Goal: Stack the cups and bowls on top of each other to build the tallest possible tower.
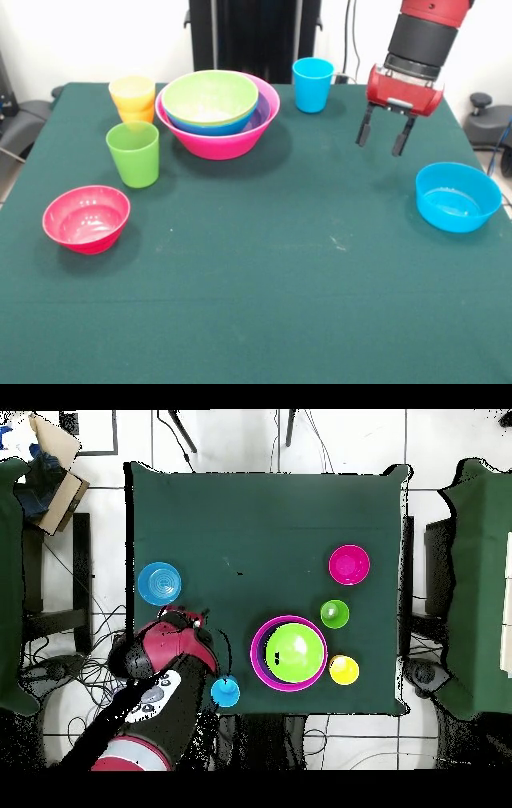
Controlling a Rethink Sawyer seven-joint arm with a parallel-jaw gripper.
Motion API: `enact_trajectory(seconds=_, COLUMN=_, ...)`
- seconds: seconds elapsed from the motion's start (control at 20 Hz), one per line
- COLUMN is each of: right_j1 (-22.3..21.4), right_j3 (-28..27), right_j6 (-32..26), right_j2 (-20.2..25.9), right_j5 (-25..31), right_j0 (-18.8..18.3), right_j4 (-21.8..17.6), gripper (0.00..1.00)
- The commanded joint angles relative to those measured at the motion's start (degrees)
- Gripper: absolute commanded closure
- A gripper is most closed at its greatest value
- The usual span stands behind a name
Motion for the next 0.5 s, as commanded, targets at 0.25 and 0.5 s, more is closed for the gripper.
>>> enact_trajectory(seconds=0.25, right_j1=-3.2, right_j3=-2.1, right_j6=3.0, right_j2=7.1, right_j5=0.2, right_j0=-2.2, right_j4=-2.4, gripper=0.0)
enact_trajectory(seconds=0.5, right_j1=-1.6, right_j3=-6.3, right_j6=-1.3, right_j2=7.3, right_j5=2.4, right_j0=-4.4, right_j4=-4.6, gripper=0.0)
